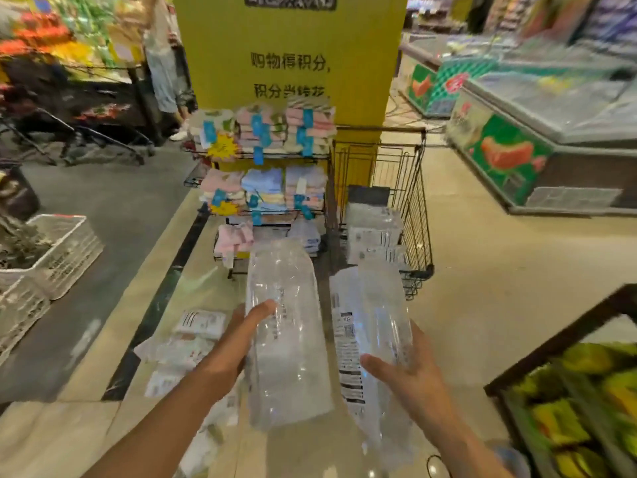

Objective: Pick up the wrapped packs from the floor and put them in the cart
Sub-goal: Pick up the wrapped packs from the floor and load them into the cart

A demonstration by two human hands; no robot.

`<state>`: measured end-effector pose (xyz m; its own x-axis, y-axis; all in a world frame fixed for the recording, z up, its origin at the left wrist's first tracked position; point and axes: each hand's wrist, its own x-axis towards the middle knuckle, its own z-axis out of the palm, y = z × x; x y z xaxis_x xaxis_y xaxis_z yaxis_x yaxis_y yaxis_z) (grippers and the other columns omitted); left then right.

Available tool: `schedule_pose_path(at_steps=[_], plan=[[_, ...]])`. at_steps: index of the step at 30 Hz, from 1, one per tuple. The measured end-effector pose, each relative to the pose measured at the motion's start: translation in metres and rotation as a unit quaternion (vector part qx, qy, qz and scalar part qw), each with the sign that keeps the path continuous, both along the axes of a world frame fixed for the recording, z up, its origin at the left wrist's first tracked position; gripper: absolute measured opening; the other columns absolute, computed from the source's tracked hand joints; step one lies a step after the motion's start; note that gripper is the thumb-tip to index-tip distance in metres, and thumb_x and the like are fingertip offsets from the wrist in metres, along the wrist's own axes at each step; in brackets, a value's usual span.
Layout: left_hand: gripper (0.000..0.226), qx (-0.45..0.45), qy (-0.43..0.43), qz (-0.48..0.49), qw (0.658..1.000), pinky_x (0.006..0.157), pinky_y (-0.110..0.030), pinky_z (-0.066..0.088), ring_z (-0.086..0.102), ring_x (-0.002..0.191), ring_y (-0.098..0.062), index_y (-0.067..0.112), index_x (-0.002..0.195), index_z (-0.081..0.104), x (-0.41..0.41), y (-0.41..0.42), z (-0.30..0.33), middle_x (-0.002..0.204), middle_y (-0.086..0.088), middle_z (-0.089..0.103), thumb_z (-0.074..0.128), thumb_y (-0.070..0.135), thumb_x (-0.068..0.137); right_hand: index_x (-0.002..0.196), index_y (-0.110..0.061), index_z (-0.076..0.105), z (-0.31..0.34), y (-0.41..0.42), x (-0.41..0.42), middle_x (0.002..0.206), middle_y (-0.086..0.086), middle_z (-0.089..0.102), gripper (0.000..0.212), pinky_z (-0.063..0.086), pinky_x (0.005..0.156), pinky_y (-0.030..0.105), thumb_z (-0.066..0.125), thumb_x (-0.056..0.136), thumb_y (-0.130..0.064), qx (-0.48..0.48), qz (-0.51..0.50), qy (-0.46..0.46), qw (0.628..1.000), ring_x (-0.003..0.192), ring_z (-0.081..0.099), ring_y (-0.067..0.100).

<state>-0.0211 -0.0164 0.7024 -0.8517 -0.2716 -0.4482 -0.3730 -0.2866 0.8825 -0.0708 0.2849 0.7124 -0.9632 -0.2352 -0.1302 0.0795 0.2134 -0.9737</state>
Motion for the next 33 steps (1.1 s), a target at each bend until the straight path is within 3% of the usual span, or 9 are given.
schedule_pose_path(at_steps=[2,5,7,12,15,18,23,27,33], plan=[[0.099,0.005,0.005,-0.003,1.000,0.109,-0.052,0.052,0.071,0.122,-0.023,0.042,0.150,0.046,-0.037,0.043,0.000,0.134,0.005,0.073,0.086,0.072,0.064,0.108,-0.079,0.049,-0.010,0.040,-0.022,0.116,-0.037,0.067,0.082,0.050,0.087,0.022,0.097,0.071,-0.024,-0.006,-0.023,-0.012,1.000,0.100,0.064,-0.021],[0.077,-0.006,0.009,-0.029,1.000,0.098,-0.050,0.059,0.077,0.110,-0.023,0.039,0.144,0.053,-0.084,0.103,-0.002,0.123,0.002,0.078,0.083,0.060,0.076,0.118,-0.072,0.048,-0.011,0.093,-0.053,0.125,-0.030,0.065,0.083,0.052,0.100,0.034,0.100,0.061,-0.041,-0.004,-0.057,-0.028,0.998,0.111,0.065,-0.012],[0.080,-0.004,-0.001,-0.055,0.998,0.101,-0.051,0.058,0.076,0.112,-0.020,0.041,0.142,0.053,-0.113,0.132,-0.001,0.125,0.006,0.077,0.082,0.065,0.071,0.129,-0.065,0.046,-0.010,0.121,-0.079,0.135,-0.023,0.063,0.092,0.050,0.108,0.044,0.099,0.055,-0.054,0.009,-0.080,-0.032,0.996,0.122,0.064,0.003],[0.081,-0.016,-0.041,-0.069,0.997,0.100,-0.043,0.055,0.069,0.115,-0.012,0.042,0.143,0.047,-0.182,0.171,-0.004,0.129,0.016,0.068,0.079,0.069,0.073,0.149,-0.048,0.031,-0.002,0.164,-0.149,0.122,-0.027,0.051,0.098,0.042,0.098,0.034,0.092,0.073,-0.039,0.056,-0.104,-0.037,0.992,0.117,0.051,0.011],[0.087,-0.017,-0.051,-0.063,0.997,0.104,-0.050,0.055,0.070,0.117,-0.018,0.042,0.144,0.048,-0.227,0.176,-0.010,0.131,0.010,0.070,0.079,0.072,0.068,0.155,-0.042,0.029,-0.006,0.171,-0.201,0.129,-0.018,0.049,0.105,0.043,0.099,0.037,0.092,0.071,-0.044,0.076,-0.091,-0.039,0.992,0.116,0.052,0.014],[0.093,-0.020,-0.063,-0.032,0.997,0.101,-0.056,0.057,0.071,0.116,-0.023,0.042,0.143,0.050,-0.284,0.176,-0.022,0.130,0.005,0.073,0.078,0.074,0.060,0.154,-0.046,0.027,-0.012,0.167,-0.264,0.136,-0.016,0.051,0.109,0.048,0.105,0.044,0.093,0.067,-0.051,0.072,-0.066,-0.041,0.994,0.118,0.058,0.016],[0.099,0.005,-0.085,0.016,0.996,0.098,-0.056,0.058,0.070,0.118,-0.025,0.045,0.138,0.053,-0.395,0.165,-0.043,0.131,0.004,0.072,0.082,0.080,0.051,0.147,-0.047,0.037,-0.017,0.147,-0.394,0.129,-0.025,0.061,0.097,0.056,0.093,0.037,0.093,0.068,-0.048,0.074,-0.024,-0.012,0.997,0.107,0.070,0.002],[0.084,0.013,-0.099,0.056,0.993,0.083,-0.046,0.059,0.069,0.113,-0.026,0.043,0.137,0.054,-0.483,0.152,-0.049,0.129,0.003,0.073,0.080,0.073,0.063,0.148,-0.047,0.038,-0.015,0.126,-0.498,0.123,-0.026,0.066,0.098,0.059,0.087,0.035,0.094,0.068,-0.046,0.084,-0.001,-0.017,0.996,0.100,0.073,-0.004],[0.041,0.044,-0.125,0.133,0.982,0.104,-0.055,0.054,0.067,0.118,-0.033,0.033,0.128,0.060,-0.568,0.134,-0.052,0.128,-0.006,0.071,0.071,0.048,0.092,0.140,-0.049,0.041,-0.006,0.086,-0.627,0.114,-0.036,0.066,0.089,0.053,0.076,0.020,0.092,0.067,-0.046,0.114,0.048,0.010,0.992,0.096,0.067,-0.016]])
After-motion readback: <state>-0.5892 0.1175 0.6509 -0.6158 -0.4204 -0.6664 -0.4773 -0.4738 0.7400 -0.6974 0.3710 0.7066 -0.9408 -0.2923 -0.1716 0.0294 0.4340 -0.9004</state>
